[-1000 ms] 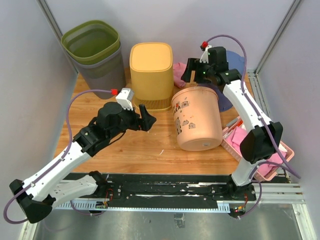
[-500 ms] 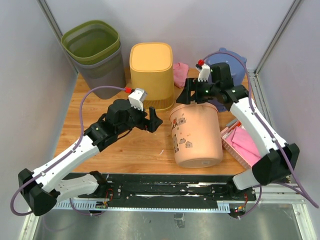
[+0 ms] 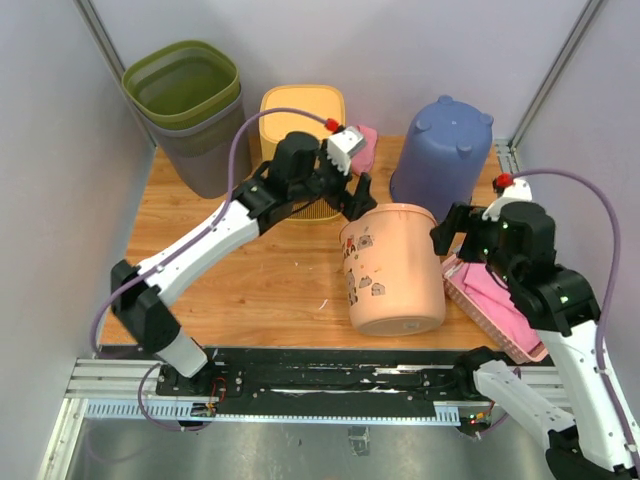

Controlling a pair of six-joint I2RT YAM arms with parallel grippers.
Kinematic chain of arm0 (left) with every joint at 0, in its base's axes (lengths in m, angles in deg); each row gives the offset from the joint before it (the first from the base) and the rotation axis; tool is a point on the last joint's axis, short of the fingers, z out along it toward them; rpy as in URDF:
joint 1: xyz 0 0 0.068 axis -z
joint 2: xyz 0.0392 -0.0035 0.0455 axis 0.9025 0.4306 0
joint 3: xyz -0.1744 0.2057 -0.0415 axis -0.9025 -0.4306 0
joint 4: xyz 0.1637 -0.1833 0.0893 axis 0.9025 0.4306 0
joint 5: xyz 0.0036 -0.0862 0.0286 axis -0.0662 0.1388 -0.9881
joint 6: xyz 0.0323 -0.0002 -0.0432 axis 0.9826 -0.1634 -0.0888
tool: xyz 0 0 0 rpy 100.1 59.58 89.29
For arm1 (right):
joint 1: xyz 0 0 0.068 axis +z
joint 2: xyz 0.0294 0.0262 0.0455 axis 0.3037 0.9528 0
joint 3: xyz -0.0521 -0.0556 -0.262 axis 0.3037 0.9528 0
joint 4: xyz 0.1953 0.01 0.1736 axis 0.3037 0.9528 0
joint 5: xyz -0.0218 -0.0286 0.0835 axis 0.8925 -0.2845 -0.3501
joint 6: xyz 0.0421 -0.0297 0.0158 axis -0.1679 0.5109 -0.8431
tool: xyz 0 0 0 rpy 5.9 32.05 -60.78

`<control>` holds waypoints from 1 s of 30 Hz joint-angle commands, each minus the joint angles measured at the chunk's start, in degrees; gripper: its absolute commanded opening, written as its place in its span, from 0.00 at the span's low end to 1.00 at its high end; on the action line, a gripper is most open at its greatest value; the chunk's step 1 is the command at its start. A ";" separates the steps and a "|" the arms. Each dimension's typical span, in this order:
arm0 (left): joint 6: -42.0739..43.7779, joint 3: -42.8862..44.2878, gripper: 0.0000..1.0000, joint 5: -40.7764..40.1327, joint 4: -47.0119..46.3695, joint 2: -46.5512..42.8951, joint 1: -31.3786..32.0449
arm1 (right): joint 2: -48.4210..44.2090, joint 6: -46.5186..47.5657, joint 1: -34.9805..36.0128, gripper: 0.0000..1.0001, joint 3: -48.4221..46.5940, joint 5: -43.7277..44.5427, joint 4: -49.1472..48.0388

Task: Turn the large container upside down

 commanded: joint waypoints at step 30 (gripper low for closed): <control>-7.59 -15.56 0.21 3.87 6.85 -6.32 -0.49 | -5.66 -20.39 -1.06 0.84 24.74 -6.92 2.12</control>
